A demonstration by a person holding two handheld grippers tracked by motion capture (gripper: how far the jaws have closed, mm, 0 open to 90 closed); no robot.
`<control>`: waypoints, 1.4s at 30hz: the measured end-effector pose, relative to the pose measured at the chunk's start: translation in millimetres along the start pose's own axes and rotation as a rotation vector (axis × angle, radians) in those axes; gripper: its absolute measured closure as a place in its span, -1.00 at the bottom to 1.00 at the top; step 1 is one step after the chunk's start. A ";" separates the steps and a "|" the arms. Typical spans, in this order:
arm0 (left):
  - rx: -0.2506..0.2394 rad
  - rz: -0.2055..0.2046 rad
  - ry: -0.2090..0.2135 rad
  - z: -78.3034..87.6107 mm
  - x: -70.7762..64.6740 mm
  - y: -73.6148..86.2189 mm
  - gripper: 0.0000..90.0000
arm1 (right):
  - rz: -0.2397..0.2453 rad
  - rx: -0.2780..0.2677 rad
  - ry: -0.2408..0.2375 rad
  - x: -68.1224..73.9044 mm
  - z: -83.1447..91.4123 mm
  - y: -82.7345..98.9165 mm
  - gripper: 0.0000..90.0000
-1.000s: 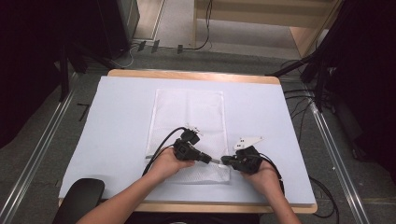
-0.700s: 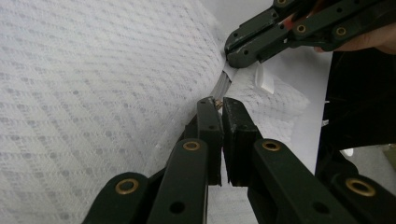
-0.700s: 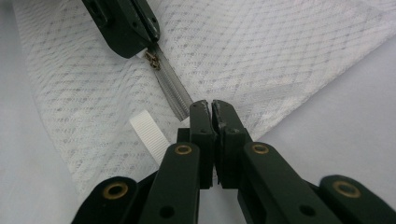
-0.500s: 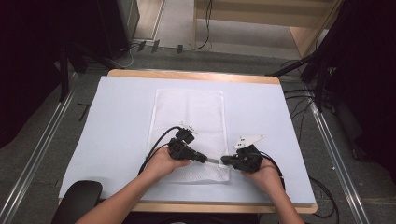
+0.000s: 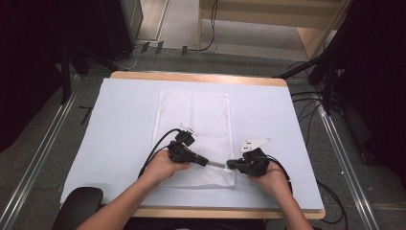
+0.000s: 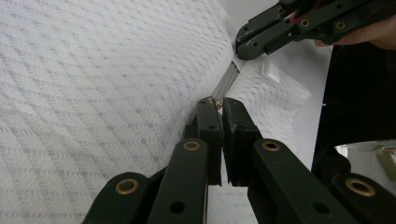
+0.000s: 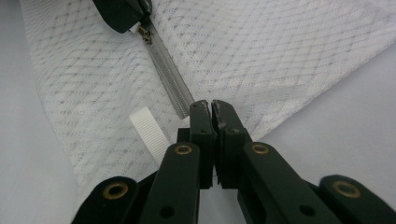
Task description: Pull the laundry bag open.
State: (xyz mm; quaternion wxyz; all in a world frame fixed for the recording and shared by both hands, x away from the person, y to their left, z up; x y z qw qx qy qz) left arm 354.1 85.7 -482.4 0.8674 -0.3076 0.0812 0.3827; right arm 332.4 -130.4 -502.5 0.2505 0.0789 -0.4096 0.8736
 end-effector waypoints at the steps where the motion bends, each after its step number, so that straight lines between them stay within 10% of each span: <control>1: 0.003 0.002 0.005 0.1 -0.3 0.3 0.96 | 0.001 0.001 -0.002 -0.2 -0.1 -0.1 0.98; 42: 0.014 0.054 -0.028 28.9 18.7 19.2 0.96 | 0.012 0.024 -0.058 -6.1 0.4 -2.6 0.98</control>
Point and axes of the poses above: each handheld gripper's, and its own axes: z roughly backward along the jaws, y roughly out of its underside, x roughly to its left, the point moved 4 cm from there along -z, roughly forward along the jaws, and after that the axes turned 12 degrees about -y, right-handed, at the moved point
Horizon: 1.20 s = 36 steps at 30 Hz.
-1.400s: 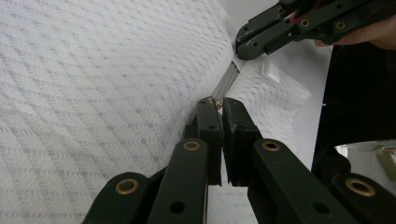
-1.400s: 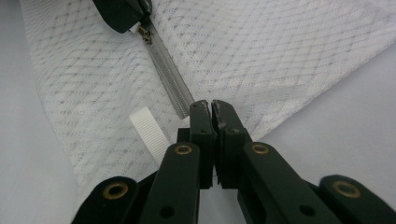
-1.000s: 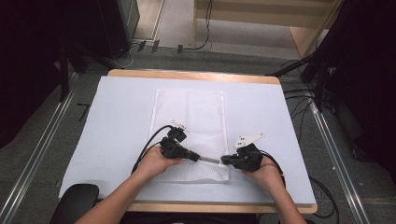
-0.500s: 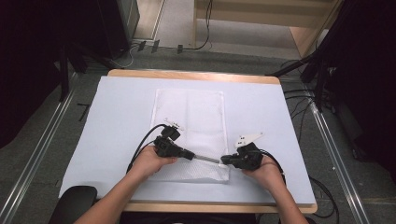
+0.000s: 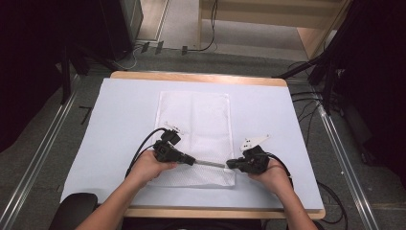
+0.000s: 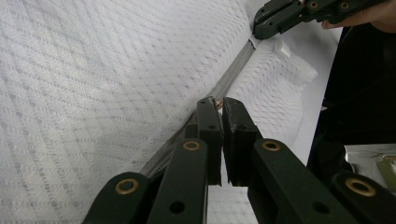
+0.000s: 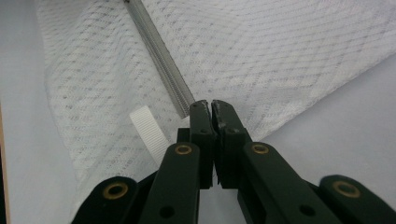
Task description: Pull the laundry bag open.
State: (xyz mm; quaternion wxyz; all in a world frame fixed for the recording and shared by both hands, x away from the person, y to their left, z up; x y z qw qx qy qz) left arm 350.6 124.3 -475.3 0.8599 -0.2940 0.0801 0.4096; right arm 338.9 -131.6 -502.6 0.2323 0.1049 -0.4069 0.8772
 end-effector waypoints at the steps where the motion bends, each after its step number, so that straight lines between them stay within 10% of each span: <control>1: 0.004 -0.001 -0.012 0.5 1.0 0.6 0.96 | -0.001 0.000 -0.001 -0.1 -0.1 0.0 0.98; 36: 0.034 0.017 -0.038 28.8 20.4 12.0 0.96 | 0.001 -0.004 -0.002 -0.2 -0.3 0.2 0.98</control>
Point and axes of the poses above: each handheld gripper's, and its own axes: z roughly backward along the jaws, y roughly out of its underside, x roughly to its left, the point moved 4 cm from there along -z, roughly forward along the jaws, and after that the axes turned 12 degrees about -y, right-handed, at the moved point
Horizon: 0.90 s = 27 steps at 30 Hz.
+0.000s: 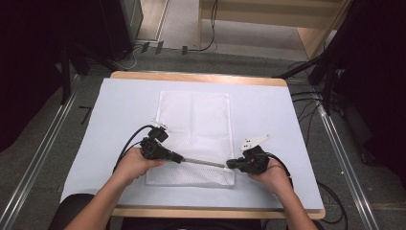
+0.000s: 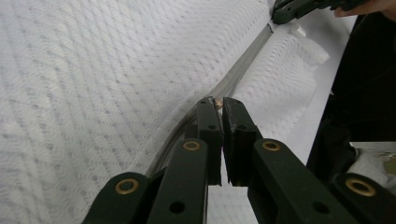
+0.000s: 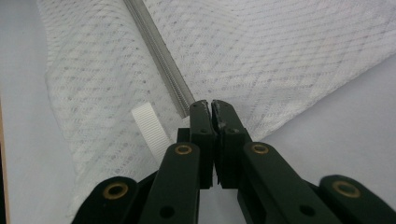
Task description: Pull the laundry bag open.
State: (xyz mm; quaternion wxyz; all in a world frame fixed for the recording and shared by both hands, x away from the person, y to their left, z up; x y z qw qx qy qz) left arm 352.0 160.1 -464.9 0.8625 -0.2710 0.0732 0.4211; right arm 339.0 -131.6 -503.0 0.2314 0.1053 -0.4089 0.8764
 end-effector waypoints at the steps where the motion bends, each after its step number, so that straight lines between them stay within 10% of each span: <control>1: 0.000 0.003 0.000 0.5 -0.1 0.5 0.96 | -0.003 -0.001 0.000 0.1 0.1 0.1 0.98; 27: 0.000 0.082 -0.038 28.6 28.6 24.7 0.95 | -0.003 0.003 0.004 0.5 0.0 -0.1 0.98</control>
Point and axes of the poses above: each handheld gripper's, and its own axes: z roughly backward along the jaws, y roughly out of its underside, x roughly to its left, the point moved 4 cm from there along -z, roughly forward along the jaws, and after that the axes turned 12 degrees about -y, right-handed, at the moved point
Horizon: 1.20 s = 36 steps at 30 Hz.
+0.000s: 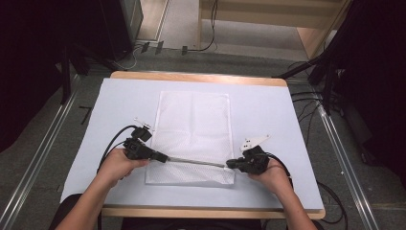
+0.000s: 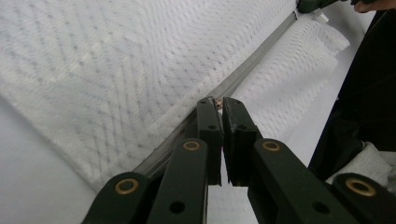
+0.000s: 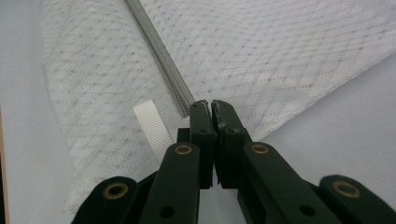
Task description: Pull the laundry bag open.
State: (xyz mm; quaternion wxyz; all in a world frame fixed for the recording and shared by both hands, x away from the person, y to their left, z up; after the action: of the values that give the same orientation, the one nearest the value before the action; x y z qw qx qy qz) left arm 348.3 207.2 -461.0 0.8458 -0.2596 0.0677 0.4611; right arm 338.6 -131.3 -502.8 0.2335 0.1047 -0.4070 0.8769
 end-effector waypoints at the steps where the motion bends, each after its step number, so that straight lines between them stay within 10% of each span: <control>1: 0.000 0.002 0.005 0.7 -0.3 0.4 0.95 | 0.003 -0.002 -0.002 -0.5 0.0 0.0 0.98; 36: -0.032 0.131 -0.140 24.8 42.4 29.8 0.95 | 0.024 0.040 -0.021 -1.7 0.0 -3.5 0.98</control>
State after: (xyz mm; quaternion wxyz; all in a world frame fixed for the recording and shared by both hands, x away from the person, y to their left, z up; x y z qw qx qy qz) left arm 344.9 264.2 -466.0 0.8123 -0.2350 0.0179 0.5335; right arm 341.8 -129.9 -501.2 0.2167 0.1138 -0.3931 0.8863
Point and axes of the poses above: each handheld gripper's, and its own axes: z roughly backward along the jaws, y roughly out of its underside, x roughly to its left, the point moved 4 cm from there along -z, roughly forward along the jaws, and after that the axes turned 12 degrees about -y, right-handed, at the moved point
